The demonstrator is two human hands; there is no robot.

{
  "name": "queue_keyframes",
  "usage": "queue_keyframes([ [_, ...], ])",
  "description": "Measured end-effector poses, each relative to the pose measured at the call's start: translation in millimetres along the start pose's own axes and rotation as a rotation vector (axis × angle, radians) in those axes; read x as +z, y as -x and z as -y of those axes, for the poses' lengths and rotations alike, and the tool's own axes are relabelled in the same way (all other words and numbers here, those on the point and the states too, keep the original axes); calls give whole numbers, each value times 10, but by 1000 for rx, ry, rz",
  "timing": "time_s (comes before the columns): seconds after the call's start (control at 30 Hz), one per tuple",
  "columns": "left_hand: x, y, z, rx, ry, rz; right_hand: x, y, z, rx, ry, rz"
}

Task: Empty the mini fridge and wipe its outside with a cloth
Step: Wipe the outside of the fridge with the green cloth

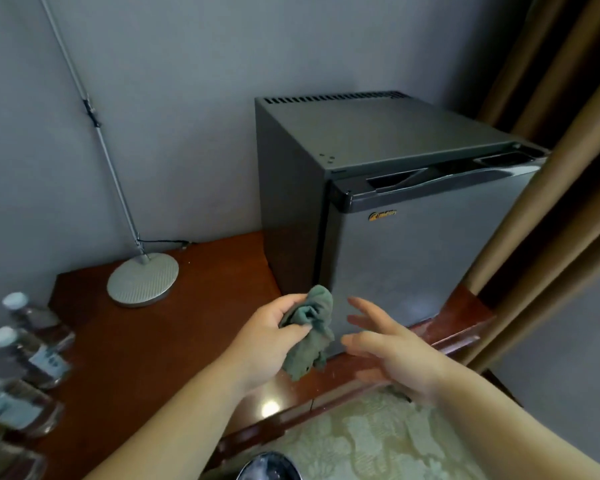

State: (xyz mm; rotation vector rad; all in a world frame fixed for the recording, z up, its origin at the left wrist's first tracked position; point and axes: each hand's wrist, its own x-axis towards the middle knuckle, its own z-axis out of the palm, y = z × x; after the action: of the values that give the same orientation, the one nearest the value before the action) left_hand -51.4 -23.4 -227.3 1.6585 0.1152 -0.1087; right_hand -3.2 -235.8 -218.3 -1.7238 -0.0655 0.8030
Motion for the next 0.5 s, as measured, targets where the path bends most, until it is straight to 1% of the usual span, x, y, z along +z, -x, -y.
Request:
queue_keyframes([
  [0.07, 6, -9, -72, 28, -78, 53, 166, -39, -25, 41, -323, 107],
  [0.13, -2, -22, -102, 47, -210, 112, 335, -53, -24, 44, -562, 188],
  [0.2, -4, -43, -134, 99, -366, 167, 440, -66, -2, 62, -739, 163],
  [0.27, -5, -76, -197, 138, -449, 221, 500, -96, 18, 51, -852, 87],
  [0.37, -66, -170, -282, 152, -475, 276, 539, -116, 64, -17, -869, -102],
  [0.43, -168, -262, -360, 221, -525, 218, 483, -169, 81, -69, -842, -294],
  [0.5, -297, -384, -531, 356, -608, 102, 330, -245, 130, -113, -812, -553],
])
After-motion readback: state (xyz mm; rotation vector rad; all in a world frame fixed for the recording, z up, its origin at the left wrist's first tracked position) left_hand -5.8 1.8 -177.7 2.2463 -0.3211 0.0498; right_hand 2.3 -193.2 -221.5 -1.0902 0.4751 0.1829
